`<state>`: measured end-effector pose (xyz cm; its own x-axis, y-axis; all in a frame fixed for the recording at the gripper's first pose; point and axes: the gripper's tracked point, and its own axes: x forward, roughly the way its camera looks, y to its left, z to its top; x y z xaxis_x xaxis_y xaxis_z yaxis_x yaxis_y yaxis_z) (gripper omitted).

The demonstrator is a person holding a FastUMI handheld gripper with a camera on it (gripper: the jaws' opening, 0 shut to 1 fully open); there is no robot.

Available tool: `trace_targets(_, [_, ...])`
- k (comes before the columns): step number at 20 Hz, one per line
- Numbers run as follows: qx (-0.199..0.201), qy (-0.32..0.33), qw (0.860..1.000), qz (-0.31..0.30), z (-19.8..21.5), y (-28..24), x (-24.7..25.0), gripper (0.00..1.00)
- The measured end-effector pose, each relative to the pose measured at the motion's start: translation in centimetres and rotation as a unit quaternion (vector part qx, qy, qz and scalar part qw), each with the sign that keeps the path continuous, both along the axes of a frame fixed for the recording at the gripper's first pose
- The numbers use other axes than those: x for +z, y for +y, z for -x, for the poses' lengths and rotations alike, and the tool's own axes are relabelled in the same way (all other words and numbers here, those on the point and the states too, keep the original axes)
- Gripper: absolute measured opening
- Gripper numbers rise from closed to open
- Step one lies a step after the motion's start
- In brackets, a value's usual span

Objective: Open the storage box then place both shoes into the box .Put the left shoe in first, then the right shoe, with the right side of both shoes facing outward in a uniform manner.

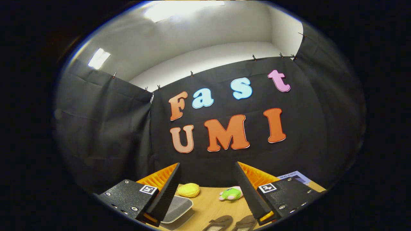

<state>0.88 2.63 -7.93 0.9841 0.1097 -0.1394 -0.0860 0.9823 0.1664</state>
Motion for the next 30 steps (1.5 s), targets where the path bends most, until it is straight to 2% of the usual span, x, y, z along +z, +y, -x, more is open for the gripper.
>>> trace_targets(6, [0.043, 0.095, 0.992, -0.065, -0.3, 2.9, -7.6, 0.98])
trace_targets(10, [0.071, 0.162, 0.976, -0.128, -0.4, 5.0, -12.4, 0.98])
trace_targets(14, [0.09, 0.22, 0.961, -0.14, -0.3, 6.9, -17.4, 0.98])
trace_targets(23, [0.143, 0.331, 0.915, -0.18, 1.5, 12.8, -25.2, 0.98])
trace_targets(30, [0.176, 0.384, 0.867, -0.265, 2.2, 16.3, -28.3, 0.97])
